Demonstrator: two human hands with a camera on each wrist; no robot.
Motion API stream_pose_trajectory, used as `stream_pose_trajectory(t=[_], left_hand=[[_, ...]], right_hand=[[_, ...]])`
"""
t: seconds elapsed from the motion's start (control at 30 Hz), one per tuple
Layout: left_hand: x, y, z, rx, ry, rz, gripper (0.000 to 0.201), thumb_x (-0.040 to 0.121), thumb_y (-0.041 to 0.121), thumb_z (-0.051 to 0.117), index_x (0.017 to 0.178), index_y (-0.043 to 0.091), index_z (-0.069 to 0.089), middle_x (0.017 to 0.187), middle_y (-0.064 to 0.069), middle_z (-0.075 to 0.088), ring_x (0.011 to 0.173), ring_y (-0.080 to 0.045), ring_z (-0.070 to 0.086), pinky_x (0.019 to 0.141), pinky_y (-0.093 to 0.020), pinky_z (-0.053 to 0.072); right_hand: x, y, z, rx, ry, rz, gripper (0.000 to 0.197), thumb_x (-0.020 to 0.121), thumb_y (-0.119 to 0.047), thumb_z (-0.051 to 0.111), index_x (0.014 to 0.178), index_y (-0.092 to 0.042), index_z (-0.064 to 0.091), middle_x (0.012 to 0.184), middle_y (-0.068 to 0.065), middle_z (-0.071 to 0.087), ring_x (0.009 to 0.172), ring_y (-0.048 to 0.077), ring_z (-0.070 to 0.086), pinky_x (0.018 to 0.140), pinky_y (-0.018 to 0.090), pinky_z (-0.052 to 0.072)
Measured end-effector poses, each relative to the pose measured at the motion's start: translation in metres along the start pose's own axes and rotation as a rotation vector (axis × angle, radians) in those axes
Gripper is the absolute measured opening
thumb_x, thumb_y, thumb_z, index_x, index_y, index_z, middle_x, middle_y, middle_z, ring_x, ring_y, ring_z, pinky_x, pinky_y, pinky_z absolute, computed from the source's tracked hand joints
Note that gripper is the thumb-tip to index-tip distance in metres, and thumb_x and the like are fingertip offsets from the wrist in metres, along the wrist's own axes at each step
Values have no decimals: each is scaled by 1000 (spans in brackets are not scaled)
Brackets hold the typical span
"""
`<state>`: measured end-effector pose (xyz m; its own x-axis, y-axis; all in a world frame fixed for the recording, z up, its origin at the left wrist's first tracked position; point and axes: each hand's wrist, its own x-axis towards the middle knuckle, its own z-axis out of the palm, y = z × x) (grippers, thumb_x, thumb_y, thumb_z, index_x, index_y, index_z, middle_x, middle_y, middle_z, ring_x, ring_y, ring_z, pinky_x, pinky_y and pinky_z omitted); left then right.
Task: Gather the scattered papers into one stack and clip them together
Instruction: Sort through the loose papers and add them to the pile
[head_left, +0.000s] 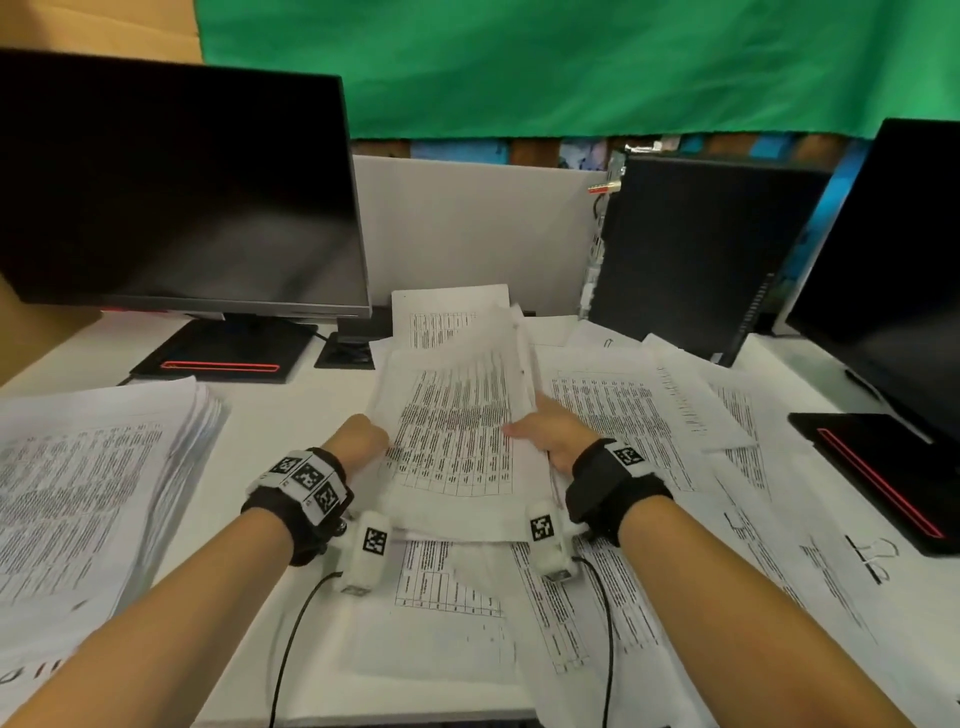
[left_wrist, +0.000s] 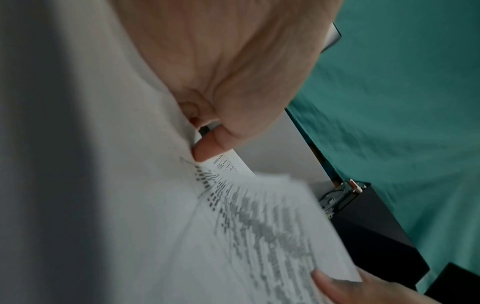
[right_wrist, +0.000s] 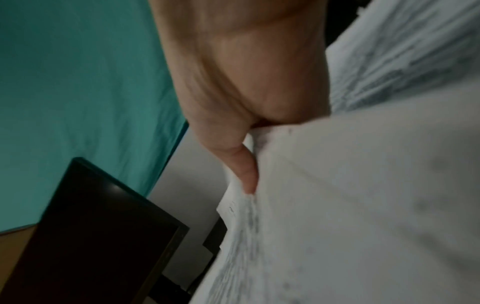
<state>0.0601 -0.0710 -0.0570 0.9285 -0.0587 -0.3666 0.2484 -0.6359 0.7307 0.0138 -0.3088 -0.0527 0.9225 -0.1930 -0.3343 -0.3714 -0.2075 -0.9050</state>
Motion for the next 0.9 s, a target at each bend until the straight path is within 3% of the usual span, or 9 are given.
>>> stream_pose_trajectory(t=[0.17,0.3,0.4,0.5,0.57,0.7,0.77,0.83,0.9], left_hand=[[-22,4,-15,-378,115,135,33,96,13,40,121,-7,51,93,-14,59,71,-15,50,74,-34,50],[-55,46,-43,-550,453,600,35,103,28,35,126,3,42,105,7,53,88,5,52,70,-8,40],[-69,65,-54,-568,621,868,29,102,18,39,123,-1,38,99,18,49,83,21,54,72,-2,43],[-75,67,-54,-566,620,1002,27,98,8,47,120,7,31,107,16,48,94,21,54,79,-3,44],[-71,60,-55,-580,598,1004,30,96,7,51,120,6,33,107,13,49,95,20,54,80,-4,44],[-72,68,-61,-613,448,991,48,86,31,62,121,1,50,107,2,61,98,2,61,83,-13,48],[-80,87,-64,-637,413,1028,37,89,21,63,119,2,55,104,4,63,95,4,63,82,-15,49],[-91,103,-67,-616,516,1095,28,91,10,61,117,5,53,105,6,62,95,7,61,83,-14,49],[-92,106,-68,-645,555,1157,28,93,8,58,119,6,51,109,3,61,101,4,60,87,-15,48]], right_hand=[[-34,-37,-10,267,-141,-281,50,96,-6,57,142,-20,45,131,9,63,121,27,62,104,53,47],[-58,-76,-13,217,-133,-458,55,91,-19,67,142,-18,46,134,5,62,124,22,60,108,51,44],[-72,-98,-12,158,-136,-593,60,74,-32,80,128,-23,57,129,4,66,120,20,63,107,51,45],[-79,-105,-18,89,-123,-613,62,66,-38,85,122,-25,62,122,2,70,114,18,67,103,50,49],[-80,-101,-22,86,-102,-626,57,72,-32,84,124,-21,62,119,1,71,111,16,68,102,46,51],[-87,-98,-23,142,-70,-700,34,91,3,62,114,-23,59,97,-20,75,98,-5,68,92,17,51],[-87,-107,-22,255,-36,-771,37,88,-4,68,123,-14,60,113,-4,73,110,10,67,99,30,51],[-88,-118,-22,300,-3,-810,48,87,-8,70,132,-5,55,126,11,67,118,24,64,102,44,50],[-82,-119,-24,310,33,-789,53,86,-14,73,134,-5,53,127,13,66,119,25,63,103,49,49]])
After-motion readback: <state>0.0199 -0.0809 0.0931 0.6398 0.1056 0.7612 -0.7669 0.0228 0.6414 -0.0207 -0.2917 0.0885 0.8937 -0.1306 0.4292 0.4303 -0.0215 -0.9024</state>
